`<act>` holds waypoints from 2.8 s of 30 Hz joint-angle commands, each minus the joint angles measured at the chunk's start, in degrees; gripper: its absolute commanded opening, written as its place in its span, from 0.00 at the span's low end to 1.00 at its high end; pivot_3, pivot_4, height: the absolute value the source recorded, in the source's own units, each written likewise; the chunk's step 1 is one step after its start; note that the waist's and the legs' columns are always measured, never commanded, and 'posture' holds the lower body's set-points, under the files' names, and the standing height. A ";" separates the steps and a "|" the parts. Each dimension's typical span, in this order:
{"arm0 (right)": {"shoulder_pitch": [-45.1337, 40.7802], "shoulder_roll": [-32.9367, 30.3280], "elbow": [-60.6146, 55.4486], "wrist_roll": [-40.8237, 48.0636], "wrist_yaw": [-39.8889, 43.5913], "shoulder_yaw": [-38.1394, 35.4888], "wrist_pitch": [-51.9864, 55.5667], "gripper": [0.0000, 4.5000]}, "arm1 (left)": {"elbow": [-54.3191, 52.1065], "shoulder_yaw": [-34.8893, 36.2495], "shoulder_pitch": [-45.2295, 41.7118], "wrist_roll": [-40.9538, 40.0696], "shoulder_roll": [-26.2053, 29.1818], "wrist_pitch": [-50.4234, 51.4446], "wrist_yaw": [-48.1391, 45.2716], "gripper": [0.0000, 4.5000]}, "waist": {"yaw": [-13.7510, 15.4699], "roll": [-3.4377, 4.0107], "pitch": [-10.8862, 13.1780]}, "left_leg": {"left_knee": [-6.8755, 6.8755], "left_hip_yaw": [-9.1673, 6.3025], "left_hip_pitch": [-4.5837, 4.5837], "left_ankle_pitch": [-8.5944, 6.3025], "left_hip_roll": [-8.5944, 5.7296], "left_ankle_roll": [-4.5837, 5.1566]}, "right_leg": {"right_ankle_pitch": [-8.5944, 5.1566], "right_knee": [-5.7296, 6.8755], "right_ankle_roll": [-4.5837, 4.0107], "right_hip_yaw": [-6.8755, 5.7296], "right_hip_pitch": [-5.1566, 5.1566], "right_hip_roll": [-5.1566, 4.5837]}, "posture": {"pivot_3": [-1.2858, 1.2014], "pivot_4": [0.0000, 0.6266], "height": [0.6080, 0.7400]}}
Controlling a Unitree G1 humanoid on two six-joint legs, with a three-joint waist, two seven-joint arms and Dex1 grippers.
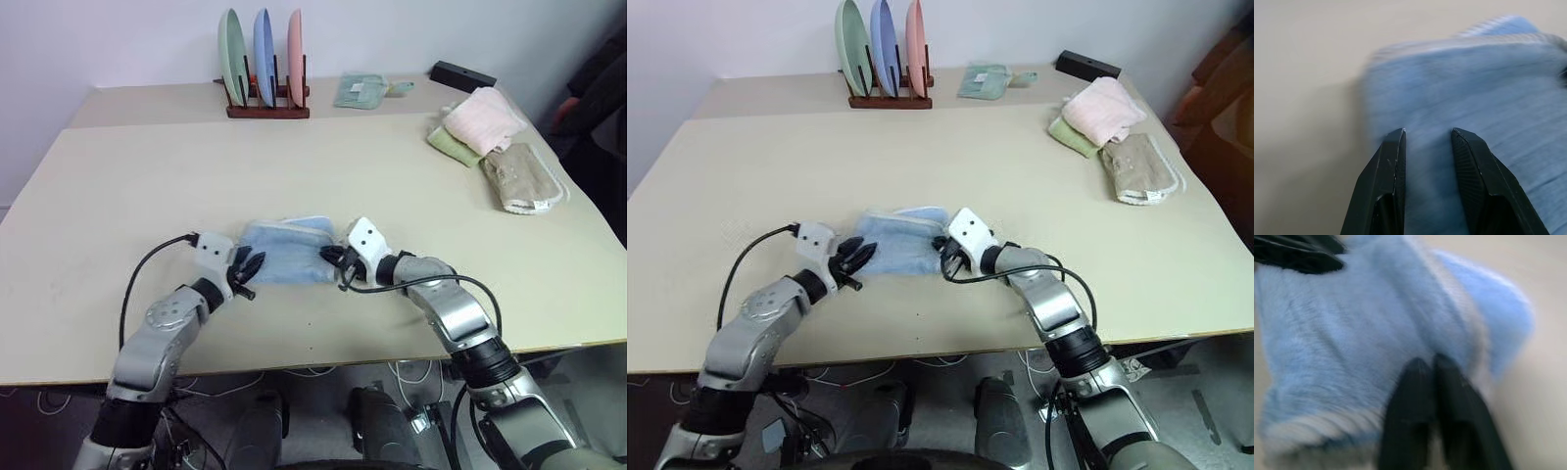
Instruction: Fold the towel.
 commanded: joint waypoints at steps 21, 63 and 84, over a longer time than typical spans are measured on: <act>-11.11 11.34 5.95 15.06 -9.30 -10.21 29.69 0.70 | -15.19 7.09 13.30 -5.74 7.95 1.12 -12.56 0.32 | -0.35 0.04 0.02 | -0.05 0.03 -0.05 -0.01 0.02 0.01 | -0.01 0.07 -0.02 0.00 -0.13 0.03 | 0.52 0.24 1.00; -4.43 -2.67 -6.55 24.73 -46.99 -61.94 39.47 0.75 | -3.12 -8.34 -3.45 0.90 1.55 -1.63 -15.62 0.32 | -0.14 0.44 -0.03 | -0.02 0.18 -0.09 -0.03 0.03 0.09 | -0.01 0.05 -0.01 0.09 -0.12 0.03 | 0.52 0.24 1.00; -3.33 -19.15 -0.92 12.32 3.26 -15.89 -2.76 0.94 | 2.59 8.55 2.48 8.66 5.11 -12.67 -5.48 0.32 | 0.00 0.24 0.05 | 0.01 0.15 -0.10 -0.06 0.04 0.11 | -0.04 -0.09 0.06 0.08 -0.08 0.03 | 0.52 0.24 1.00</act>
